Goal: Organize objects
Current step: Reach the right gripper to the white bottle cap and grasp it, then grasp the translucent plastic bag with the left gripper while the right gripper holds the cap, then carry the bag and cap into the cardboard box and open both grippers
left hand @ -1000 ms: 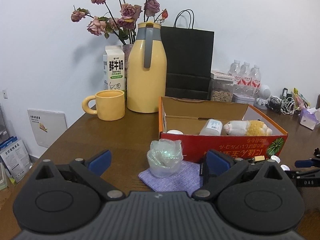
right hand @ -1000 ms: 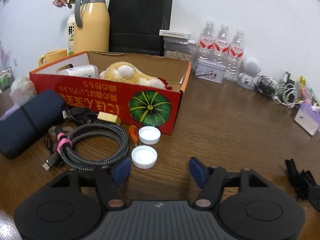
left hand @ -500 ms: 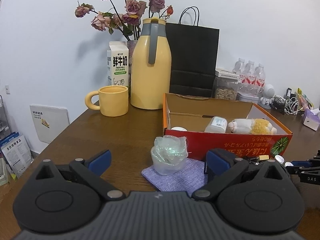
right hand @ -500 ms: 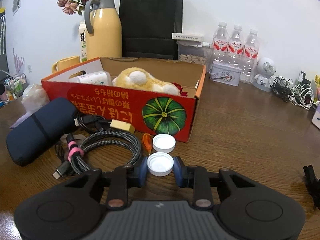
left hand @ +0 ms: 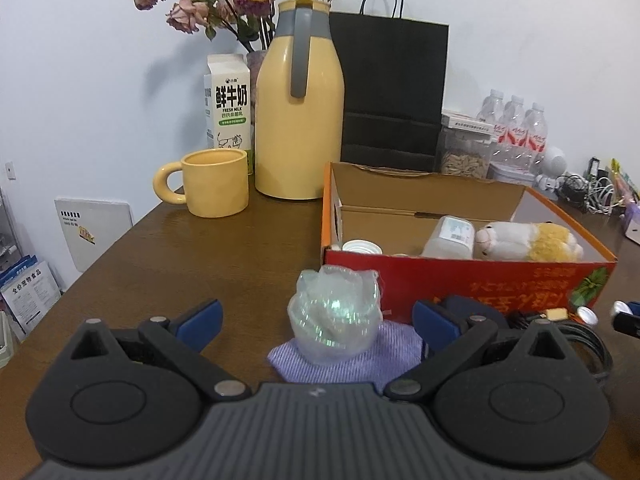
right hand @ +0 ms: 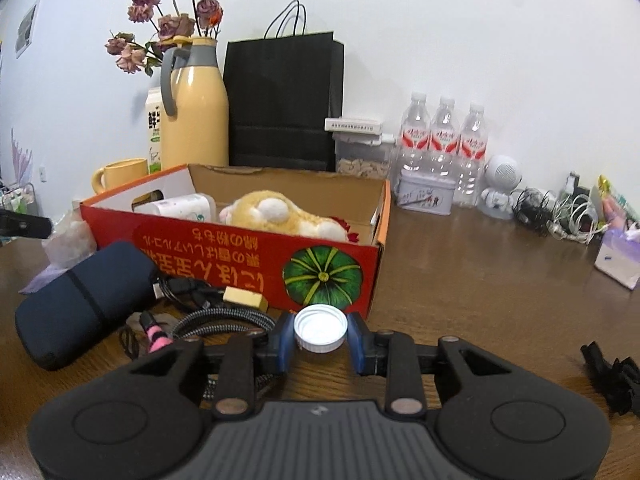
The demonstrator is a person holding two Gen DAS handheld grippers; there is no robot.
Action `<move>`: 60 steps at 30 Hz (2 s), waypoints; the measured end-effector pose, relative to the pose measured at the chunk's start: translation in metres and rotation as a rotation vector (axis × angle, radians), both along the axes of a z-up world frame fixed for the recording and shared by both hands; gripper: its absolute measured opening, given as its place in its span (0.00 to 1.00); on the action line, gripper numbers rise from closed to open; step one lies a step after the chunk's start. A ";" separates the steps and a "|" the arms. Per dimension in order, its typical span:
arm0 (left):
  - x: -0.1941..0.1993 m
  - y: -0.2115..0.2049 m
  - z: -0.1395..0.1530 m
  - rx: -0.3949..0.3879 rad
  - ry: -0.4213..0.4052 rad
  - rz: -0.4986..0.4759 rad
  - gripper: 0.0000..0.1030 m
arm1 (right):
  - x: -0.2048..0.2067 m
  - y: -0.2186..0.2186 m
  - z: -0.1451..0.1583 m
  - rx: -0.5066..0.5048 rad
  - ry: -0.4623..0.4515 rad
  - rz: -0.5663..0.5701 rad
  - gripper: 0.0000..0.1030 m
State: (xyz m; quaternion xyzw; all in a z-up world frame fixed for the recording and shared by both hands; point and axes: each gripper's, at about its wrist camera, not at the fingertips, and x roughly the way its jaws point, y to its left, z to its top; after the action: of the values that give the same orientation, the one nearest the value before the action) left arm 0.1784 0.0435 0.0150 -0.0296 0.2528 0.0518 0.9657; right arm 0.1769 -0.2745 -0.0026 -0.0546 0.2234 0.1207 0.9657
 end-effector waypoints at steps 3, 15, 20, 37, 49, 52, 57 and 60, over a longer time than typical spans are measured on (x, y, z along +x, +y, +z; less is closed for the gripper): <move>0.012 -0.001 -0.003 -0.003 0.007 0.023 1.00 | -0.002 0.002 0.001 -0.003 -0.014 -0.008 0.27; 0.021 0.006 -0.018 -0.060 0.008 0.026 1.00 | -0.001 0.005 0.001 -0.002 -0.019 -0.038 0.27; 0.020 0.004 -0.018 -0.066 -0.003 0.005 1.00 | -0.001 0.006 0.001 -0.006 -0.019 -0.043 0.27; 0.008 0.002 -0.019 -0.062 -0.046 0.011 0.43 | -0.009 0.010 0.003 -0.017 -0.061 -0.060 0.27; -0.013 0.002 0.001 -0.069 -0.143 0.019 0.42 | -0.023 0.014 0.009 0.007 -0.136 -0.059 0.27; -0.014 -0.001 0.012 -0.076 -0.169 0.003 0.42 | -0.022 0.018 0.016 0.021 -0.153 -0.049 0.27; -0.005 -0.008 0.033 -0.074 -0.205 -0.030 0.42 | -0.010 0.027 0.031 0.036 -0.183 -0.016 0.27; 0.005 -0.015 0.044 -0.070 -0.226 -0.051 0.42 | 0.003 0.034 0.041 0.042 -0.199 0.008 0.27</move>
State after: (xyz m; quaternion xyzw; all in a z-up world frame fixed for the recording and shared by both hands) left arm 0.1834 0.0287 0.0594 -0.0623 0.1446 0.0146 0.9874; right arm 0.1796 -0.2408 0.0382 -0.0468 0.1238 0.1233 0.9835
